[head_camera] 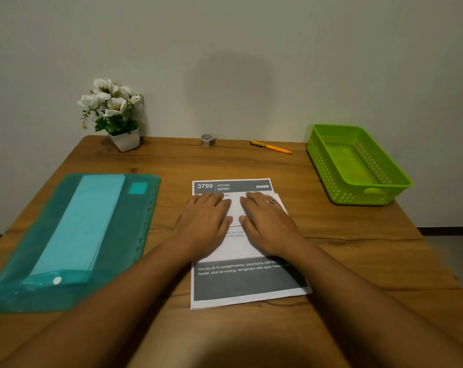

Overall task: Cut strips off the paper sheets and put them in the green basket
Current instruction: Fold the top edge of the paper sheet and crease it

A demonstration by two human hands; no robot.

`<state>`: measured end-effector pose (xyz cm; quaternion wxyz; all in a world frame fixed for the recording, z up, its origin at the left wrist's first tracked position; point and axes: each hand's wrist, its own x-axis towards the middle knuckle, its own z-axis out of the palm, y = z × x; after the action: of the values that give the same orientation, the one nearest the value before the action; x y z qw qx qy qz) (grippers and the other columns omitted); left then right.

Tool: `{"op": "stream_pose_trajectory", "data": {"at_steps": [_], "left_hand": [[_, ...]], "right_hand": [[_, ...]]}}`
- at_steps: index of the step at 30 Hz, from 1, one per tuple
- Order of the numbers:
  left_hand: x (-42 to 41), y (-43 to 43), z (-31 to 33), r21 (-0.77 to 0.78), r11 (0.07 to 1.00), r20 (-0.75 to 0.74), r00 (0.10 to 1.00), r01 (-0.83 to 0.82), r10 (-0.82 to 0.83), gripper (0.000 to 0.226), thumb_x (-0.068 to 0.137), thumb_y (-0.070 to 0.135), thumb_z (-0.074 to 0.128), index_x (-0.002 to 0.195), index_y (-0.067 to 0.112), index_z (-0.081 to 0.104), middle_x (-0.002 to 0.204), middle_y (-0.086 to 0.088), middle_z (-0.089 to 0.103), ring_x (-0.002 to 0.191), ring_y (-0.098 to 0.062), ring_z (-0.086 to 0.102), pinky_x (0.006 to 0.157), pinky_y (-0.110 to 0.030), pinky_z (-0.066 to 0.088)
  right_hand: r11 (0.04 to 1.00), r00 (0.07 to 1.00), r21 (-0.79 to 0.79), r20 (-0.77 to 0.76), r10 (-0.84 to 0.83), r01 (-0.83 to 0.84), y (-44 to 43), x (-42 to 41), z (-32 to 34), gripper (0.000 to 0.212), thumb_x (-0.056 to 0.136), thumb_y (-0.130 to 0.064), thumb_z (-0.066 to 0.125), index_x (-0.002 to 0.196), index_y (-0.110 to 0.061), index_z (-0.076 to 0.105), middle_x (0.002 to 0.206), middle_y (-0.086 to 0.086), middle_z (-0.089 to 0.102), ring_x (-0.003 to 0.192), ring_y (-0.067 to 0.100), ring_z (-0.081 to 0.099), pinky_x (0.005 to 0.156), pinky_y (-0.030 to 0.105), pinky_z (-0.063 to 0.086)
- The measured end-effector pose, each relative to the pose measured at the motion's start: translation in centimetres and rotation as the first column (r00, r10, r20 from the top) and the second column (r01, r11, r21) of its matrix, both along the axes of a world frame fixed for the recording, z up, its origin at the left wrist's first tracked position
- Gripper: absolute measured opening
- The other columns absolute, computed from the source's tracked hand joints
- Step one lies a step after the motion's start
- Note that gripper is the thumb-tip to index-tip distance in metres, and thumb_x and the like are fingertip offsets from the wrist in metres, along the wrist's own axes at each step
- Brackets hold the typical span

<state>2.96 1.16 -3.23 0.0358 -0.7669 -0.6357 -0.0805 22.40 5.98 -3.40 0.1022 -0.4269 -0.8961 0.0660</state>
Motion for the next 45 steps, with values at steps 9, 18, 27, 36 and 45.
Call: {"op": "stream_pose_trajectory", "data": {"at_steps": [9,18,27,36,45], "left_hand": [[-1.1,-0.3,-0.7,-0.206,0.973,-0.061,0.994,-0.104,0.093,0.078,0.102,0.061,0.010,0.163,0.012,0.010,0.172,-0.008,0.008,0.157,-0.028,0.007,0.126,-0.054,0.011],[-3.5,0.6,2.6,-0.240,0.955,-0.108,0.982,-0.177,0.155,0.080,0.086,0.080,0.048,0.140,0.021,0.048,0.142,-0.005,0.046,0.130,-0.025,0.040,0.108,-0.049,0.038],[-3.9,4.4,4.6,-0.471,0.853,-0.023,0.970,-0.225,0.243,0.077,0.062,0.079,0.078,0.118,0.033,0.052,0.130,0.003,0.053,0.125,-0.023,0.042,0.106,-0.047,0.040],[-4.0,2.5,2.7,-0.340,0.912,0.563,0.728,-0.227,0.391,0.032,0.083,0.027,0.084,0.105,0.027,0.061,0.087,0.010,0.065,0.078,-0.009,0.061,0.062,-0.034,0.049],[-3.1,0.3,5.4,-0.110,0.988,0.880,0.451,-0.112,0.149,0.020,0.102,0.033,0.061,0.095,0.019,0.075,0.090,0.001,0.077,0.088,-0.021,0.072,0.077,-0.043,0.057]], "right_hand": [[0.993,0.996,-0.085,0.042,-0.073,0.076,0.6,1.2,-1.8,0.070,0.109,-0.054,0.029,0.165,-0.013,0.019,0.173,0.006,0.017,0.160,0.024,0.011,0.129,0.043,0.010],[0.978,0.981,-0.106,0.097,-0.168,0.178,1.6,4.2,-2.0,0.075,0.107,-0.058,0.024,0.165,-0.012,0.015,0.174,0.005,0.011,0.161,0.023,0.003,0.128,0.046,0.003],[0.975,0.979,-0.116,0.102,-0.178,0.189,1.6,4.1,-2.2,0.075,0.107,-0.059,0.022,0.166,-0.013,0.012,0.175,0.004,0.008,0.161,0.022,0.000,0.128,0.045,-0.001],[0.977,0.981,-0.099,0.061,-0.185,0.190,1.5,4.1,-2.5,0.074,0.107,-0.060,0.024,0.165,-0.015,0.016,0.174,0.003,0.012,0.161,0.021,0.002,0.128,0.044,0.000],[0.995,0.949,-0.050,-0.301,-0.098,0.087,1.1,1.7,3.9,0.045,0.101,-0.041,0.061,0.140,-0.020,0.057,0.148,0.000,0.054,0.143,0.019,0.041,0.124,0.052,0.021]]}}
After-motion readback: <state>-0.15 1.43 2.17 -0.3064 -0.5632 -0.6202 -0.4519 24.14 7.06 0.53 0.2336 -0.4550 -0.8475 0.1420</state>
